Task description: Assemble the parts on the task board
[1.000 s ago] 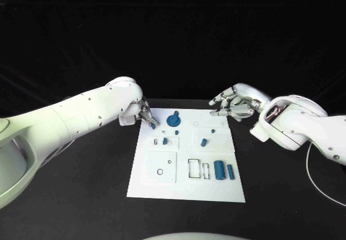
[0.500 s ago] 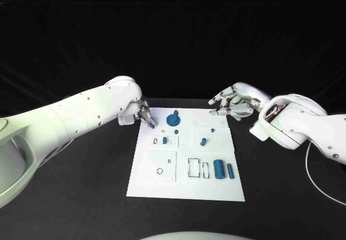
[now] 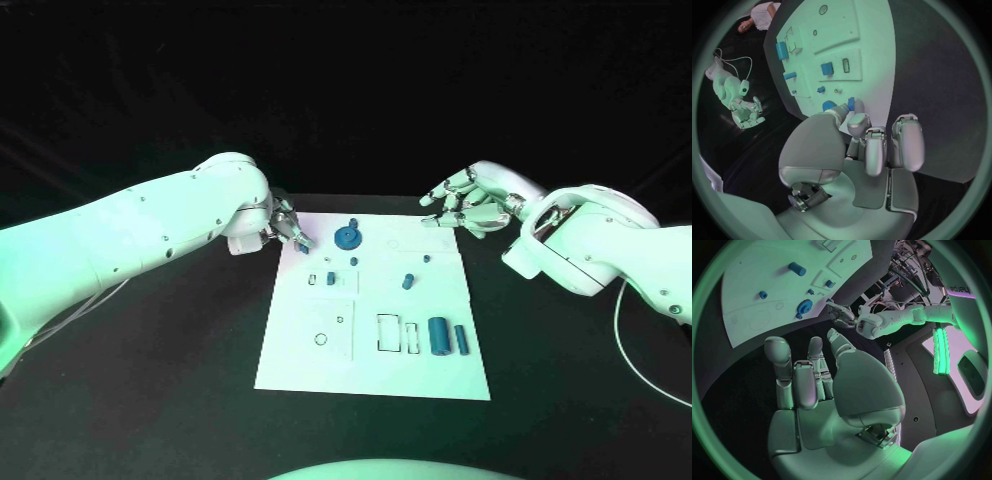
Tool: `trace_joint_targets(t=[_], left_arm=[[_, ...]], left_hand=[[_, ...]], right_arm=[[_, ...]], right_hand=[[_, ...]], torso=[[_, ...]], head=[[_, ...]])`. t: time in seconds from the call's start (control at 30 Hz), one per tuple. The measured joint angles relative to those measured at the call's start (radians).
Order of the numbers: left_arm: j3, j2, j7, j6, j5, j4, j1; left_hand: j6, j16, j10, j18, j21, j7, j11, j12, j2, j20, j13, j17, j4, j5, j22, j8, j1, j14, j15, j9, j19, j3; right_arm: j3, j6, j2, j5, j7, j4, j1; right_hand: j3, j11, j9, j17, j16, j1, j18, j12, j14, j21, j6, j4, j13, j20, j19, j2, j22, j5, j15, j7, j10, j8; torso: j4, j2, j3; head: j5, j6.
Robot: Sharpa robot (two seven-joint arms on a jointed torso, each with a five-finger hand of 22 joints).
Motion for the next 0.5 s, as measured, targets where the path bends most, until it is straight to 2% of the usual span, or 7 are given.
trace_joint_targets(t=[0.13,0.27,0.33,0.5], left_arm=[[0.0,-0.044,0.004,-0.044,0.009,0.08,-0.001],[-0.001,-0.08,0.014,-0.086,0.001,0.148,-0.01],[-0.004,-0.097,0.022,-0.108,-0.011,0.178,-0.018],[-0.008,-0.13,0.049,-0.169,-0.056,0.234,-0.051]], left_hand=[[-0.002,0.0,0.001,0.0,0.0,0.002,-0.001,0.006,-0.006,0.0,0.003,0.0,-0.003,0.0,0.0,0.004,-0.006,0.0,0.0,0.004,0.0,0.009],[-0.002,0.0,0.001,0.0,0.001,0.002,-0.001,0.007,-0.012,0.0,0.004,0.0,-0.013,0.0,0.0,0.004,-0.012,0.0,0.0,0.006,0.0,0.019],[-0.002,0.0,0.001,0.0,0.006,0.002,-0.001,0.007,-0.013,0.0,0.005,0.0,-0.013,0.0,0.0,0.008,-0.013,0.0,0.0,0.006,0.0,0.024],[0.001,0.0,0.01,0.0,0.006,0.0,-0.003,0.012,-0.023,0.0,0.009,0.0,-0.024,0.0,0.0,0.011,-0.023,0.0,0.0,0.006,0.0,0.035]], right_arm=[[0.0,0.0,-0.001,0.002,0.0,0.001,0.0],[0.0,0.0,-0.003,0.003,0.0,0.001,0.0],[0.0,0.0,-0.004,0.004,0.0,0.001,0.0],[0.0,0.0,-0.007,0.006,0.0,0.0,0.0]], right_hand=[[0.0,0.0,0.0,0.0,0.0,0.0,0.0,0.0,0.0,0.0,0.0,0.0,0.0,0.0,0.0,0.0,0.0,0.0,0.0,0.0,0.0,0.0],[0.0,0.0,0.0,0.0,0.0,0.0,0.0,0.0,0.0,0.0,0.0,0.0,0.0,0.0,0.0,0.0,0.0,0.0,0.0,0.0,0.0,0.0],[-0.003,0.0,0.0,-0.002,0.0,0.0,0.0,0.0,0.0,0.0,0.0,0.003,-0.001,0.0,0.0,0.0,0.0,0.0,0.0,0.0,0.0,0.0],[-0.003,0.0,0.0,-0.002,0.0,0.0,0.0,0.0,0.0,0.0,0.0,0.003,-0.001,0.0,0.0,0.0,0.0,0.0,0.0,0.0,0.0,0.0]], torso=[[0.0027,-0.002,0.0004],[0.0039,-0.003,0.0],[0.0045,-0.003,0.0001],[0.0058,-0.004,-0.0002]], head=[[0.0,-0.003],[-0.003,-0.004],[-0.003,-0.004],[-0.001,-0.004]])
